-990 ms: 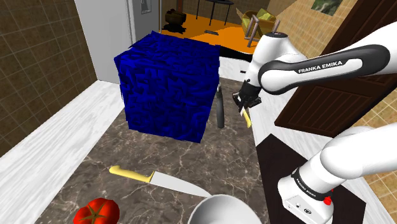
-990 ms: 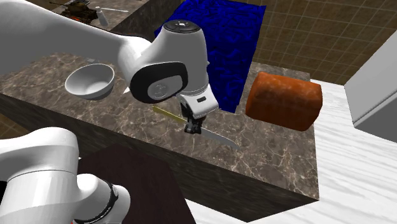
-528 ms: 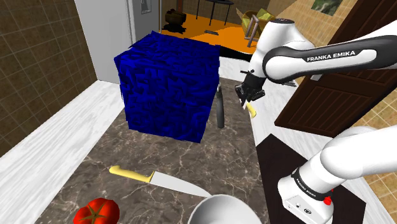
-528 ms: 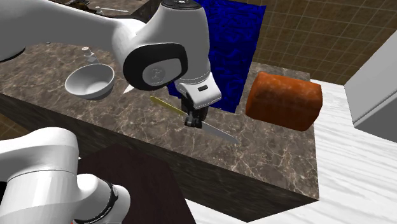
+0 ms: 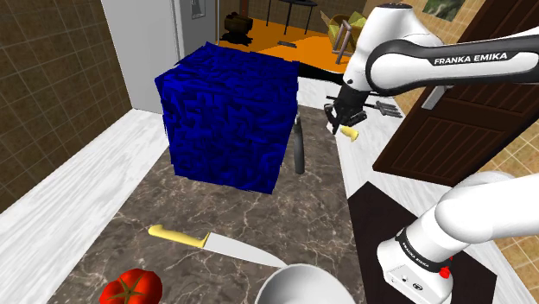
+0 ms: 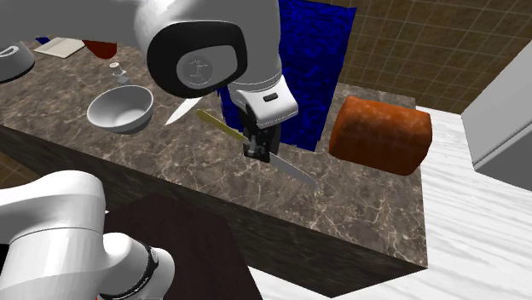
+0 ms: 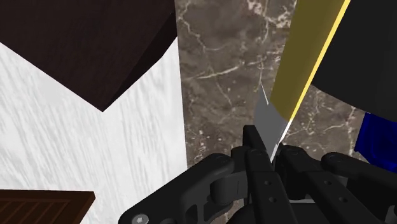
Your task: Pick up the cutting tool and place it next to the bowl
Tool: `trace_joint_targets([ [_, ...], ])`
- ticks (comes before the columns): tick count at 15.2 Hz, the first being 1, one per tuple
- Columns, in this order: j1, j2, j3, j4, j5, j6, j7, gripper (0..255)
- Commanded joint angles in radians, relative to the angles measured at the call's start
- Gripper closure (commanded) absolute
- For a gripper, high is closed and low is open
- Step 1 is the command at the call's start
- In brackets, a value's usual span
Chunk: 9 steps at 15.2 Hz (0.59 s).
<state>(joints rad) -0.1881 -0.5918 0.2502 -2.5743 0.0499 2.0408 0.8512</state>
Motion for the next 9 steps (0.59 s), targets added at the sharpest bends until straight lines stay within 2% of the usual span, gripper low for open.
trace_joint_targets([
  [1,-0.001,-0.002,-0.002,0.026,-0.001,-0.028,-0.001,255],
  [5,-0.002,-0.012,-0.008,0.068,-0.003,-0.08,-0.005,255],
  [9,0.053,-0.082,0.059,0.033,0.049,-0.116,0.078,255],
])
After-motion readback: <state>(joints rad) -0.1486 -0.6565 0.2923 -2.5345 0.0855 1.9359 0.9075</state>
